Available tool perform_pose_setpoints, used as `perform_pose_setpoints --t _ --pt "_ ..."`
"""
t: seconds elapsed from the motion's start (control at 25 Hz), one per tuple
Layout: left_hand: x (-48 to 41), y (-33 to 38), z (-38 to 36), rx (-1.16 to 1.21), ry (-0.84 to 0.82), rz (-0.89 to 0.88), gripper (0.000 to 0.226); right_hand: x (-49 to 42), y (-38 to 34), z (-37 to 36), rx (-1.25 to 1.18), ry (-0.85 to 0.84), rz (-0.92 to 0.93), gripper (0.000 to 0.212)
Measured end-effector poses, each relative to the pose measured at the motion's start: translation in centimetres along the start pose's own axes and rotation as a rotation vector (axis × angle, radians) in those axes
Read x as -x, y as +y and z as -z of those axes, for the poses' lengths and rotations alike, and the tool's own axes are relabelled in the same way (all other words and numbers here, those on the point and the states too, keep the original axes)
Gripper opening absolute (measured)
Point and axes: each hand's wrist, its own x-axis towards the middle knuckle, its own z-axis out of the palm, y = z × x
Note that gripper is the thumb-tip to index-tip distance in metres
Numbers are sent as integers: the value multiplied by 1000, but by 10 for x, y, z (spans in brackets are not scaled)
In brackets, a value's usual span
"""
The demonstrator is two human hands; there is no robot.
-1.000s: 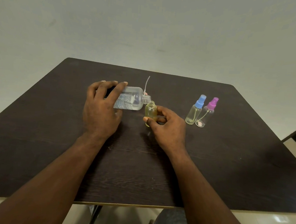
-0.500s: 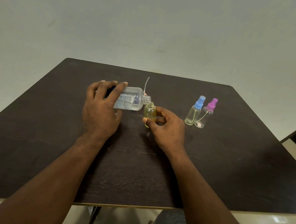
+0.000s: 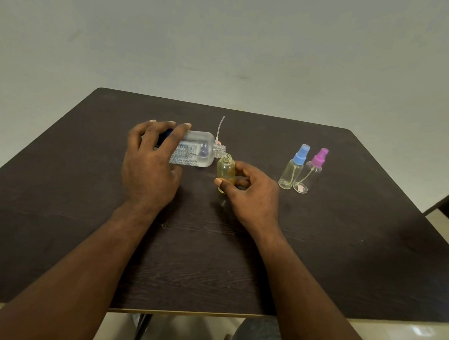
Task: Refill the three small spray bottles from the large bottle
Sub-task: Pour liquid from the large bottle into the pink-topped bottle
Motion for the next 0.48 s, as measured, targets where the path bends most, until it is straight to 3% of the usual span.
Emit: perform_pose_setpoints --t 0.48 --pt "-1 1 1 1 11 1 83 1 -2 2 5 -4 8 47"
